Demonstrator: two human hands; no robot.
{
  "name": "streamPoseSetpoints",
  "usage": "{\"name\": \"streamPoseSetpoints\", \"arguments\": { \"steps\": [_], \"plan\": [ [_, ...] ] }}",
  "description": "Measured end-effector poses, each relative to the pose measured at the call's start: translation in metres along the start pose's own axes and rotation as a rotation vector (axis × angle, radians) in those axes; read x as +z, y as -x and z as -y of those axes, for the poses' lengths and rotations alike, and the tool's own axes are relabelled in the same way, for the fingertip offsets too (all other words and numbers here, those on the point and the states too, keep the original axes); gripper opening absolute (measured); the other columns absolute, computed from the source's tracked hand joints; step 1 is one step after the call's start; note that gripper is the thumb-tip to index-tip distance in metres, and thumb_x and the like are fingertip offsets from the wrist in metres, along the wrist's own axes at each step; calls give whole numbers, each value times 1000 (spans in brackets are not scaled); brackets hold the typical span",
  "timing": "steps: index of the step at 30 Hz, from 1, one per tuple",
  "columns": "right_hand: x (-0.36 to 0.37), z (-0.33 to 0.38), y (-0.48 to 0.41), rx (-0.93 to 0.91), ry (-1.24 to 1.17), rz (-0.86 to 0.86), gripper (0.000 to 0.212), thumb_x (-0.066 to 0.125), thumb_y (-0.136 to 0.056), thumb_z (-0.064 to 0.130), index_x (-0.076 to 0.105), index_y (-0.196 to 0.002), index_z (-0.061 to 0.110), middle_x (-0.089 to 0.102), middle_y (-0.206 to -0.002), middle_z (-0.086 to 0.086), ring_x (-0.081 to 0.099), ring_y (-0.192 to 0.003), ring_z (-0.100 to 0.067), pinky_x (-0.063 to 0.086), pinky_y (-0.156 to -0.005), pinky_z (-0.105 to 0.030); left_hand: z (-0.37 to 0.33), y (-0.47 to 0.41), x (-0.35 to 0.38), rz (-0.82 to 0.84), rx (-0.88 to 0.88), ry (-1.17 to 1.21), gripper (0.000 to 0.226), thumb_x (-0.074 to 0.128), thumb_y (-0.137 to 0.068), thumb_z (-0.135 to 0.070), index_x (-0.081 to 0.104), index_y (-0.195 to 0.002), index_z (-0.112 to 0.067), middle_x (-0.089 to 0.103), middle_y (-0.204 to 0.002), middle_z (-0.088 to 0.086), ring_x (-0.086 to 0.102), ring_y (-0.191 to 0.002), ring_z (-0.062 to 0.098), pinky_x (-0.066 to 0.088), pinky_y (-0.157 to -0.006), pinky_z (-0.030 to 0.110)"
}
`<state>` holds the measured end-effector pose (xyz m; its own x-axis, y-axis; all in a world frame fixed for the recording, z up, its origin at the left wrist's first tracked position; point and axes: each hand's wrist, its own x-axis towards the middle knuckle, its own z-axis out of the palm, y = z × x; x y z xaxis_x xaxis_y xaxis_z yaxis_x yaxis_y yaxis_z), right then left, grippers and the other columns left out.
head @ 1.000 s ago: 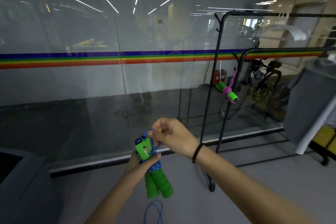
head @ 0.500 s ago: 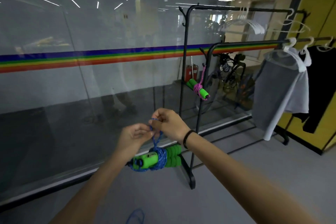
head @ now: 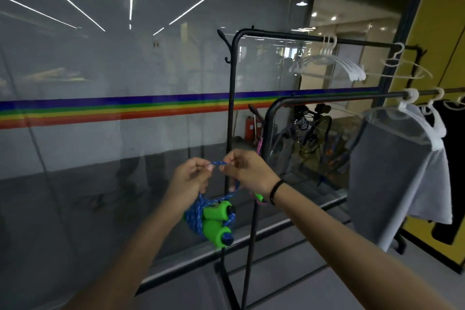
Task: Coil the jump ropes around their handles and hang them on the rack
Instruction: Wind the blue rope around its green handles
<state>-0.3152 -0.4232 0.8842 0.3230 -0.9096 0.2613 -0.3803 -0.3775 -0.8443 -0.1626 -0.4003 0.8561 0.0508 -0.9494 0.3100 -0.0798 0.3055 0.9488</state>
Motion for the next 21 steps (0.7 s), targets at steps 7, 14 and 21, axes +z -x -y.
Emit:
{"name": "streamPoseSetpoints", "arguments": {
  "steps": [7, 14, 21],
  "plan": [
    [-70, -6, -85, -103, 135, -217, 11, 63, -83, 12, 54, -80, 17, 60, -72, -3, 63, -65, -18, 59, -58, -31, -14, -114, 45, -54, 66, -7, 14, 58, -90, -12, 61, -76, -16, 53, -58, -5, 43, -40, -3, 35, -43, 10],
    [-107, -12, -150, -223, 323, -451, 2, 62, -83, 8, 61, -85, 8, 58, -71, 1, 66, -69, -25, 58, -63, -36, -21, -205, 70, -20, 91, 9, 6, 60, -88, -15, 65, -85, -16, 62, -72, -6, 51, -46, -6, 38, -46, 8],
    [-121, -26, -149, -198, 591, -491, 7, 61, -83, 10, 67, -83, 7, 68, -83, -7, 64, -73, -21, 51, -65, -25, -1, -238, 89, 238, 24, -18, 11, 55, -87, 3, 64, -90, -4, 60, -68, 4, 47, -40, 3, 44, -42, 18]
  ]
}}
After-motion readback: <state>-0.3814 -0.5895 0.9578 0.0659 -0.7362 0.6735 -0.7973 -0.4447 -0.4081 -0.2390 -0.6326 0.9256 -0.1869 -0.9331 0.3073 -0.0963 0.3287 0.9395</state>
